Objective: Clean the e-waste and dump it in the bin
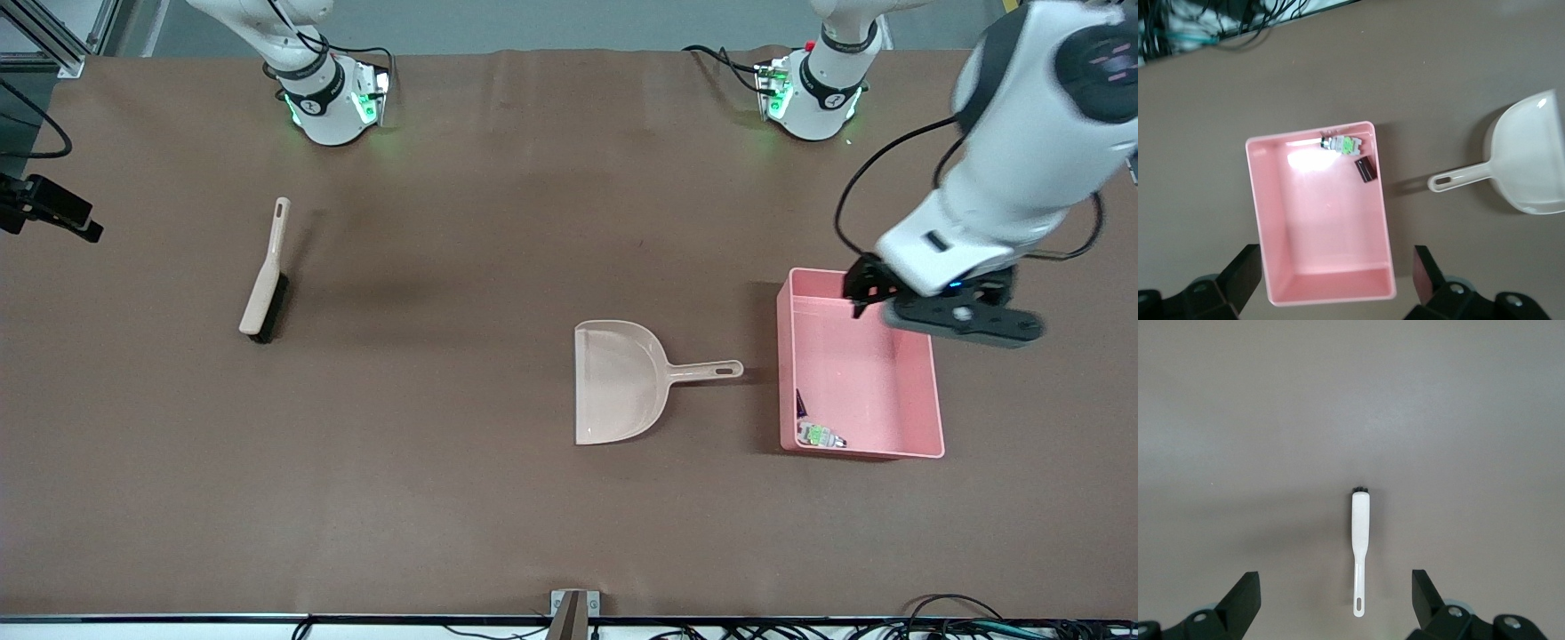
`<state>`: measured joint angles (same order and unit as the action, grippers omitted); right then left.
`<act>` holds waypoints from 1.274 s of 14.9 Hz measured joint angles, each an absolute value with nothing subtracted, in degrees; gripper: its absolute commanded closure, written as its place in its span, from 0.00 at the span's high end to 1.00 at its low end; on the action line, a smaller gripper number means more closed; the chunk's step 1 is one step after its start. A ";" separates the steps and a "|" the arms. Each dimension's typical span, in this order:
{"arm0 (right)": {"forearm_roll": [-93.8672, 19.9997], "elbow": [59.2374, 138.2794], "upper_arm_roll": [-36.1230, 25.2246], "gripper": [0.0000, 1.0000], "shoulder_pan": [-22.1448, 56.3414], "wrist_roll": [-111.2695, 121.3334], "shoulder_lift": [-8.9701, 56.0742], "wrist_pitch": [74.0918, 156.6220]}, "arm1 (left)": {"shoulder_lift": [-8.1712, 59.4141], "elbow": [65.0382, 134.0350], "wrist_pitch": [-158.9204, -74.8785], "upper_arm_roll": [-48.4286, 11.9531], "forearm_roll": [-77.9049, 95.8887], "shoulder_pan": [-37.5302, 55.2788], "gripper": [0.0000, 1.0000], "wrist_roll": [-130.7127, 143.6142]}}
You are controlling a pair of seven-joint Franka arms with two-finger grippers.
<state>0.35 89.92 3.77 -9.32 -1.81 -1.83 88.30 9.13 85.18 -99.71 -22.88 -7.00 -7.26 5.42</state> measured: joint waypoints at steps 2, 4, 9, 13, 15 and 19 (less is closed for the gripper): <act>0.35 89.92 3.82 1.00 -9.30 -1.82 -1.84 88.31 | 6.12 85.21 -97.05 -13.13 -1.09 -2.07 1.00 5.36; 0.35 89.92 3.83 1.00 -9.30 -1.83 -1.90 88.29 | 3.72 85.59 -94.62 -8.84 0.34 0.05 1.00 5.37; 0.35 89.92 3.85 1.00 -9.30 -1.84 -2.13 87.98 | -3.24 92.90 -93.22 -7.83 0.53 0.37 1.00 5.66; 0.35 89.92 3.90 1.00 -9.22 -1.84 -2.22 87.92 | -5.40 95.33 -93.11 -7.83 0.57 0.53 1.00 5.74; 0.35 89.92 3.90 1.00 -9.22 -1.85 -2.23 87.83 | -5.26 94.78 -92.67 -7.69 0.57 0.47 1.00 5.73; 0.35 89.92 3.92 1.00 -9.21 -1.85 -2.23 87.80 | -4.97 94.44 -90.97 -7.36 0.50 0.45 1.00 5.73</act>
<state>0.35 89.92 3.92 -9.21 -1.85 -2.23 87.80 -4.97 94.44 -90.97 -7.36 0.50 0.45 5.73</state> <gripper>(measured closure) 0.000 0.000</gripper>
